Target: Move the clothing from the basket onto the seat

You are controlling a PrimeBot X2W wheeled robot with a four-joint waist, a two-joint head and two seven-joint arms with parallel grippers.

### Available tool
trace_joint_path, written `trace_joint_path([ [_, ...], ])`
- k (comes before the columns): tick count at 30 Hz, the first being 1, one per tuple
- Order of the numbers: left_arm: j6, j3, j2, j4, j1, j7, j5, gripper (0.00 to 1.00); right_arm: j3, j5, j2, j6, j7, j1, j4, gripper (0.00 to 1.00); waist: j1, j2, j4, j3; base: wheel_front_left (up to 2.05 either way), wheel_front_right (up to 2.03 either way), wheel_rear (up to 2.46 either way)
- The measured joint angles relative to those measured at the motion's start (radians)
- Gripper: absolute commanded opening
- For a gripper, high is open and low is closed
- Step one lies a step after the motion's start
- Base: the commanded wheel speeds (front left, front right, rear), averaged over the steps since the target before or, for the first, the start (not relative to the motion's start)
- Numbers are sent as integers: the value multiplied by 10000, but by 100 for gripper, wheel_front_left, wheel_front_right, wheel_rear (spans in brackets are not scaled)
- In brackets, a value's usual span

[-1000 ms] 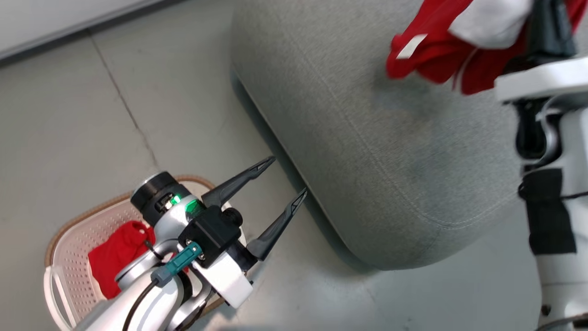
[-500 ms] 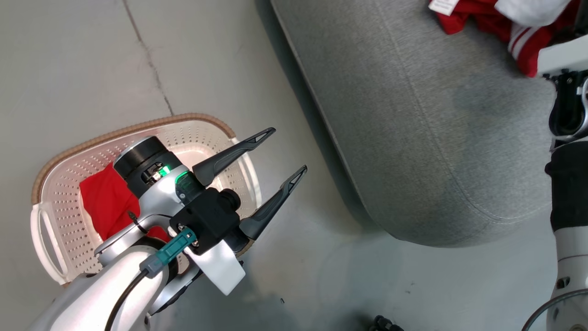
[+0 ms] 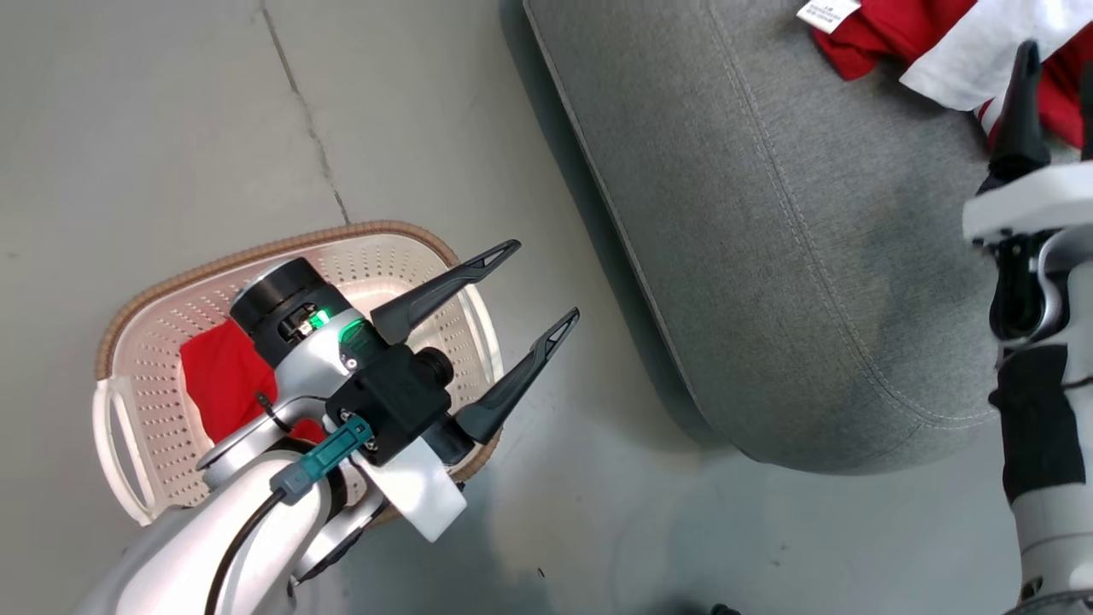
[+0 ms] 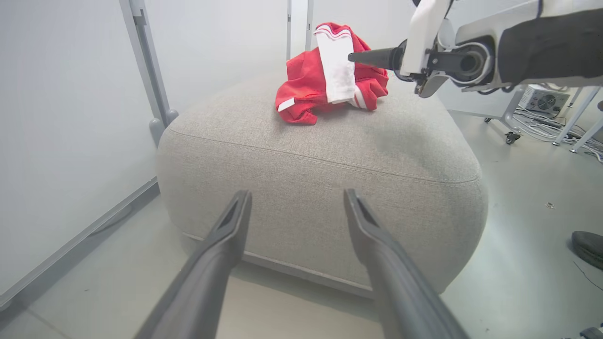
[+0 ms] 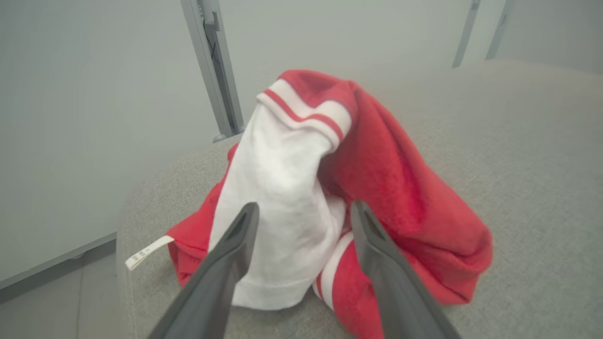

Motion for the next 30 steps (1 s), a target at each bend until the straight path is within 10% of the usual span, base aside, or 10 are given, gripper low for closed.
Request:
trace_joint_path([
  [13,571,67,-723,1070,716,-943,-583,100,941,-180,176,4,-2,2391,-1898,100,0,0,413,-1521,0,0,0],
  [30,1687,1116,-1672,2491,1876,-2263,-1699,100,1992,-383,303,4,0,5174,-4702,100,0,0,2776,-3140,0,0,0],
])
